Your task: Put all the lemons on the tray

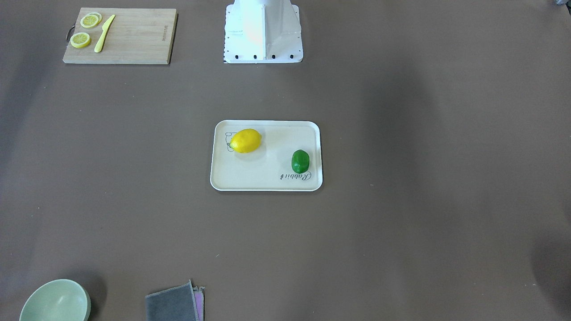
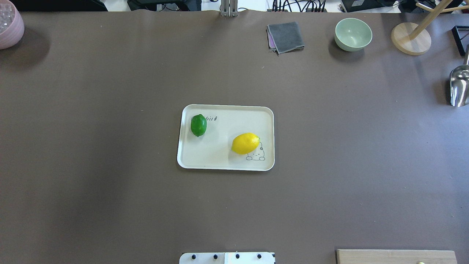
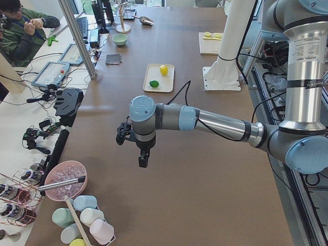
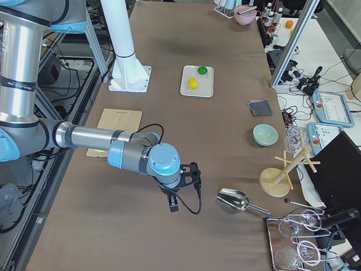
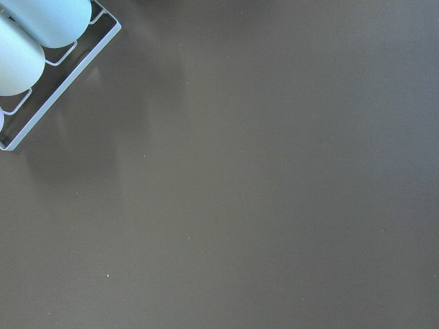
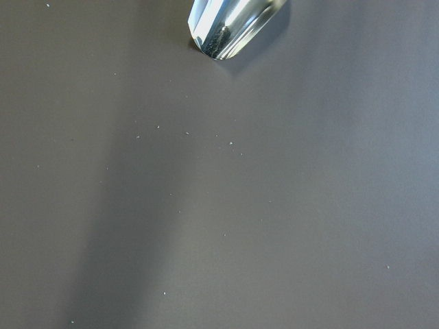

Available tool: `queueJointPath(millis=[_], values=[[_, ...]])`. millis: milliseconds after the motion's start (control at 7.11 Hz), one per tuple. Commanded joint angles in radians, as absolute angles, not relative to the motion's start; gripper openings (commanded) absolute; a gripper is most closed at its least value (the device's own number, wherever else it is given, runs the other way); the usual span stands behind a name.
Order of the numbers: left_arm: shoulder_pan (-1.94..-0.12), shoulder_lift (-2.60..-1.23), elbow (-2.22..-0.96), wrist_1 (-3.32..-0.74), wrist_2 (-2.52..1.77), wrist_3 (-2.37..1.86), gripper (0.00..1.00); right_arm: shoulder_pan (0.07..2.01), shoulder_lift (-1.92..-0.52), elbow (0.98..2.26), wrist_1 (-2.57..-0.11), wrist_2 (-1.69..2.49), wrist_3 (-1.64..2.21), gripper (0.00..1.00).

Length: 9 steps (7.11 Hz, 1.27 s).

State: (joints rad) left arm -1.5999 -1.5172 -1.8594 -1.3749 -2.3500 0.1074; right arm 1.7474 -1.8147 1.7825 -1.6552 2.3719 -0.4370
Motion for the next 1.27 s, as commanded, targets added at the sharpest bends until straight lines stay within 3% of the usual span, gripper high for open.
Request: queueJointPath(millis=[0,1125], values=[[-1.600,-1.516,-1.861,-1.374,-2.350,0.107,0.99,1.737,-1.816,1.784,-1.655,2.394,-0.439,1.00],[-1.598,-1.516,-1.859,-1.376,-2.350,0.107,0.99,1.726,-1.887,1.786,-1.562,2.427,-0.457,1.00]])
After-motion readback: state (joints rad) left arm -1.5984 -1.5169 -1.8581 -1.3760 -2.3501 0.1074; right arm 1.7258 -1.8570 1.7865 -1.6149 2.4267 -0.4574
